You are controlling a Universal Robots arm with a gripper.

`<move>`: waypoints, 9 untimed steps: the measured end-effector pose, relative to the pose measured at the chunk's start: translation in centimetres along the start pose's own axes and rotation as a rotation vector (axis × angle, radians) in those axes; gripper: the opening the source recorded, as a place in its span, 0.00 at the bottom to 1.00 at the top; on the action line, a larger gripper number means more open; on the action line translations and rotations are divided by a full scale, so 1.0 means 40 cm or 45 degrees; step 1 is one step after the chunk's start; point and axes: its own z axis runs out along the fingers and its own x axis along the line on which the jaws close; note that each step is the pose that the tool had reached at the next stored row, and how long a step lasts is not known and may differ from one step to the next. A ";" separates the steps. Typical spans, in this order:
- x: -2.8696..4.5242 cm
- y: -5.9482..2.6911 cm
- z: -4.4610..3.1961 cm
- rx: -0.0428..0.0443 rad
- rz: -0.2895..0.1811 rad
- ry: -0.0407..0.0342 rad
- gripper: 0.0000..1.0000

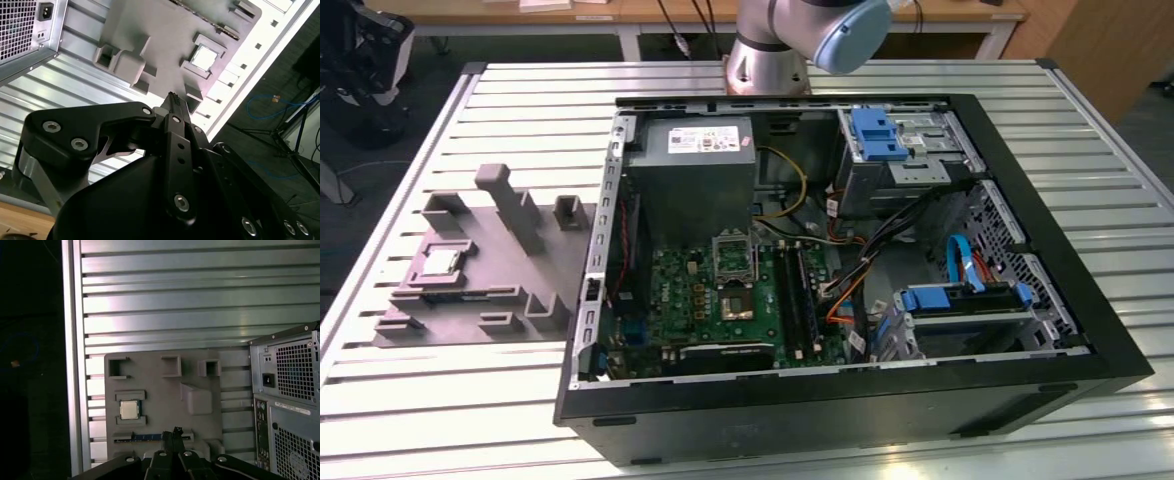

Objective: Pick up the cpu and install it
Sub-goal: 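Reach for the cpu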

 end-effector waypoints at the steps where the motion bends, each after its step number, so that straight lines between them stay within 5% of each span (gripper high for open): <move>1: 0.002 0.000 0.000 0.000 0.000 0.0000 0.11; 9: 0.018 -0.001 -0.001 0.000 0.000 0.0000 0.11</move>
